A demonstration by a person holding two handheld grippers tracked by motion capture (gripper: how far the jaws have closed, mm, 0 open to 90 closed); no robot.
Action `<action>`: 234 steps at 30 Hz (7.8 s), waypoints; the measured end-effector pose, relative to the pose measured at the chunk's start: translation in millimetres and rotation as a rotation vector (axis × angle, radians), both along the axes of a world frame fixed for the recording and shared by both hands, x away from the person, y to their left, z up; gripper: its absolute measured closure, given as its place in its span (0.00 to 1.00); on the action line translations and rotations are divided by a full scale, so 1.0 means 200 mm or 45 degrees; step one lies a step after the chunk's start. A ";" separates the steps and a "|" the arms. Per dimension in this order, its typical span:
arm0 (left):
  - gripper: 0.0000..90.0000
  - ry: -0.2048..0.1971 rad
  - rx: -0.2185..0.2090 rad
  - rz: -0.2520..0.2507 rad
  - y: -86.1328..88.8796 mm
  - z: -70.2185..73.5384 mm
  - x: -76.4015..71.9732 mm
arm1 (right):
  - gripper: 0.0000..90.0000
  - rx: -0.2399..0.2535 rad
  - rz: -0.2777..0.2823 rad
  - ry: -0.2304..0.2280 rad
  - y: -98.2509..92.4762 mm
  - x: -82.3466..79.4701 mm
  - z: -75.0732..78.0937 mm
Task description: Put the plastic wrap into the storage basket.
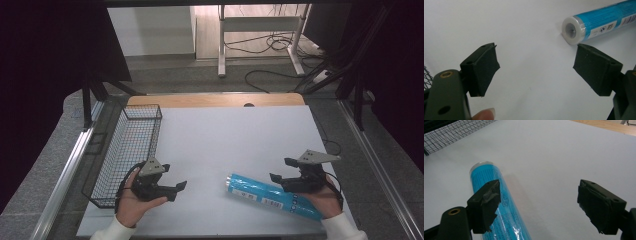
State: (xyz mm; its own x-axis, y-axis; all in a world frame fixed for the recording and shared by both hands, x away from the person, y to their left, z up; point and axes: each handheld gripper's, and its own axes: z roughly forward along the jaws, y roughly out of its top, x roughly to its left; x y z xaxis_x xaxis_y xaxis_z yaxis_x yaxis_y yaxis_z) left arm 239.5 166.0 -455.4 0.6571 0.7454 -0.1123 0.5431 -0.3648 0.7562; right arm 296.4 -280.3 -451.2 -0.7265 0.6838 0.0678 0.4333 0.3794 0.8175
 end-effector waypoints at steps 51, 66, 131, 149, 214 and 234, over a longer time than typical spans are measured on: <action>0.21 0.040 0.017 -0.008 0.00 -0.04 0.00 | 0.28 -0.076 -0.187 0.006 -0.21 -0.05 0.05; 0.21 0.038 0.013 -0.011 0.00 -0.04 0.00 | 0.55 -0.193 -0.428 0.118 -0.49 -0.21 0.02; 0.21 0.059 0.036 0.010 0.02 -0.06 0.02 | 0.99 -0.479 -0.217 0.184 -0.26 -0.28 -0.18; 0.21 0.067 0.050 0.013 0.02 -0.07 0.04 | 0.99 -0.459 -0.075 0.148 -0.05 -0.20 -0.18; 0.24 0.120 0.338 -0.760 -0.77 -0.09 0.43 | 0.46 -0.228 -0.231 0.210 -0.37 -0.19 -0.19; 0.20 0.204 0.552 -0.889 -0.92 -0.21 0.45 | 0.46 -0.243 -0.230 0.231 -0.37 -0.18 -0.21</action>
State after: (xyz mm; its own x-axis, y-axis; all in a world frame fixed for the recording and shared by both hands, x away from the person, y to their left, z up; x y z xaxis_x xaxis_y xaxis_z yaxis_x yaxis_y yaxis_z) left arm 328.7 -17.6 -498.3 0.9843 0.1716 -0.0411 0.1735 -0.8980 0.4043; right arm 260.7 -354.6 -493.2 -0.5802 0.8133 0.0430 0.6396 0.4223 0.6423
